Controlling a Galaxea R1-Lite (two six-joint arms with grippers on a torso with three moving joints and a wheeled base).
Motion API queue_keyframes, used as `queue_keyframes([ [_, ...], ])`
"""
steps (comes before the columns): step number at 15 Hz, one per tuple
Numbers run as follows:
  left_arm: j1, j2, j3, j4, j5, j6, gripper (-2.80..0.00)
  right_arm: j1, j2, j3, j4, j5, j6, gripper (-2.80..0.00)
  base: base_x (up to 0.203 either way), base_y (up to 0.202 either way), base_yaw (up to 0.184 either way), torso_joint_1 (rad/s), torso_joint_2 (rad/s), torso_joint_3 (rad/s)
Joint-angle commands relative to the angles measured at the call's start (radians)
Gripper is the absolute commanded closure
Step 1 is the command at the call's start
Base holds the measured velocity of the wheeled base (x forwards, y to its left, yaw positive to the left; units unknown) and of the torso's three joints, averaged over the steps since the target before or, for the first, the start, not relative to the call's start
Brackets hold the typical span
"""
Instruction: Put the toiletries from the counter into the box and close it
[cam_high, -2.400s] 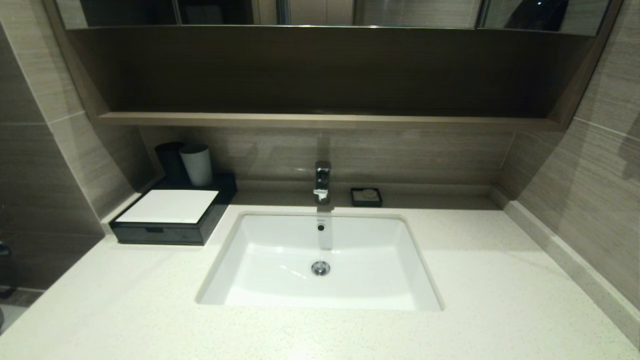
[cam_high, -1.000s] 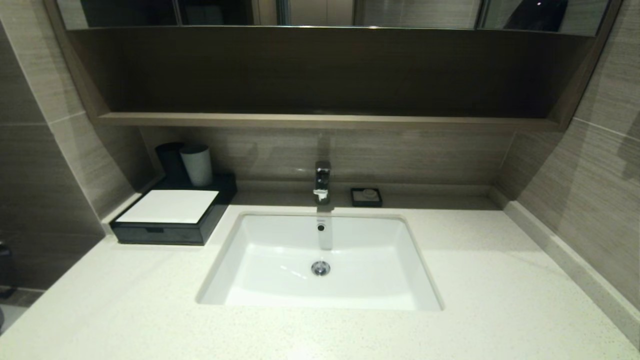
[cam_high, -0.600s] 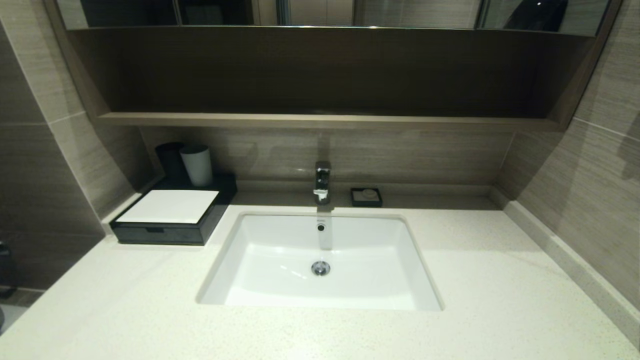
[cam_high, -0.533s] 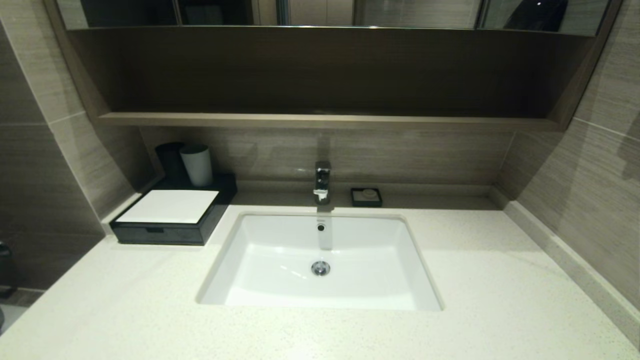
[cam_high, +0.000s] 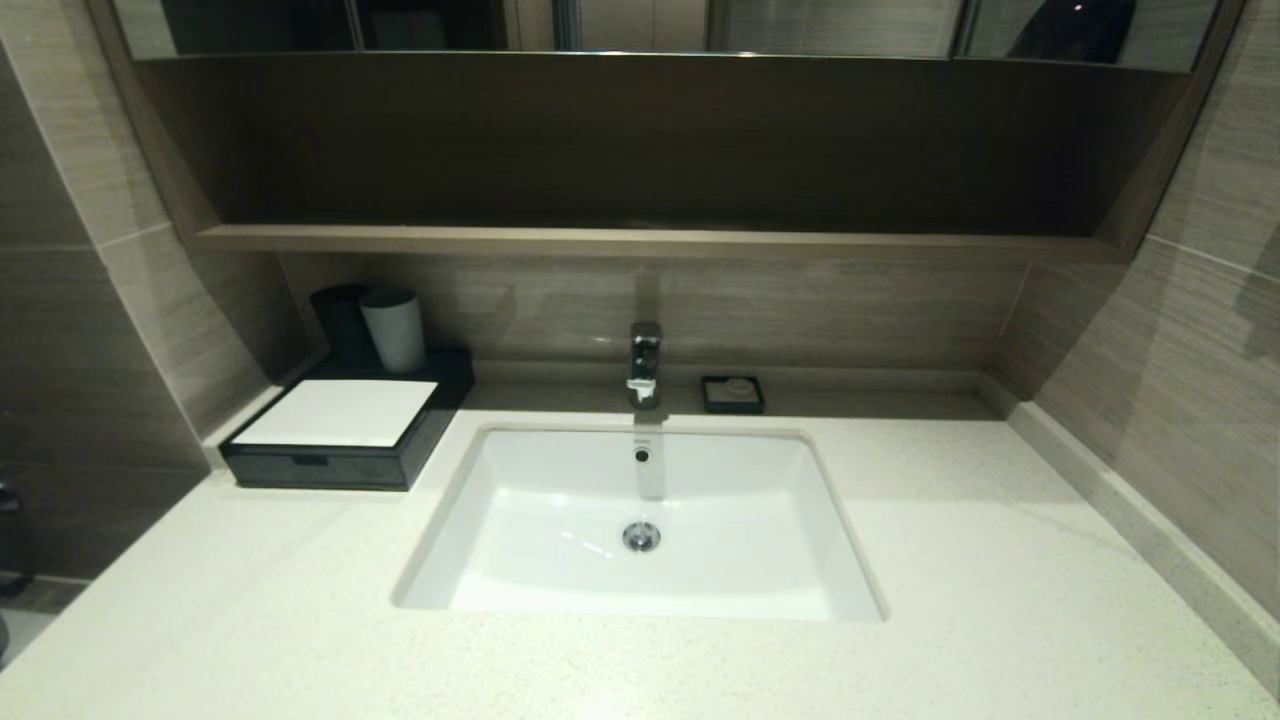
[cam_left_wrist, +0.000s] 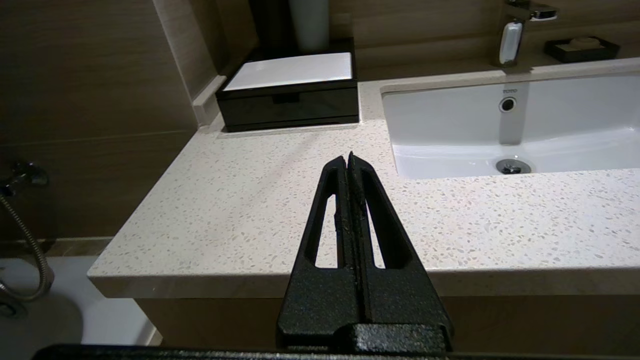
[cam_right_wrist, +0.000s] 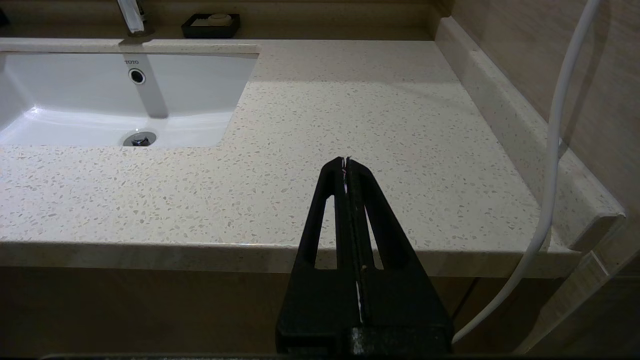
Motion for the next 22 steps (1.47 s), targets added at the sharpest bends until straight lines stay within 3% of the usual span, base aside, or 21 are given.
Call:
queue_keyframes([
  [1, 0.0, 0.001, 0.007, -0.003, -0.021, 0.001, 0.0, 0.0, -0.001, 0.002, 0.0, 0.0, -0.001, 0.0, 0.0, 0.0, 0.0, 0.0, 0.0, 0.0],
  [3, 0.0, 0.001, 0.051, -0.033, -0.024, -0.004, 0.0, 0.0, 0.0, 0.002, 0.0, 0.0, 0.0, 0.0, 0.0, 0.0, 0.0, 0.0, 0.0, 0.0],
  [8, 0.0, 0.001, 0.049, 0.018, -0.026, -0.031, 0.0, 0.0, -0.001, 0.002, 0.0, 0.0, 0.0, 0.0, 0.0, 0.0, 0.0, 0.0, 0.0, 0.0],
  [17, 0.0, 0.001, 0.049, 0.014, -0.016, -0.091, 0.0, 0.0, -0.002, 0.002, 0.0, 0.0, -0.001, 0.0, 0.0, 0.0, 0.0, 0.0, 0.0, 0.0],
  [22, 0.0, 0.001, 0.049, 0.013, -0.016, -0.094, 0.0, 0.0, -0.001, 0.002, 0.0, 0.0, 0.0, 0.0, 0.0, 0.0, 0.0, 0.0, 0.0, 0.0],
])
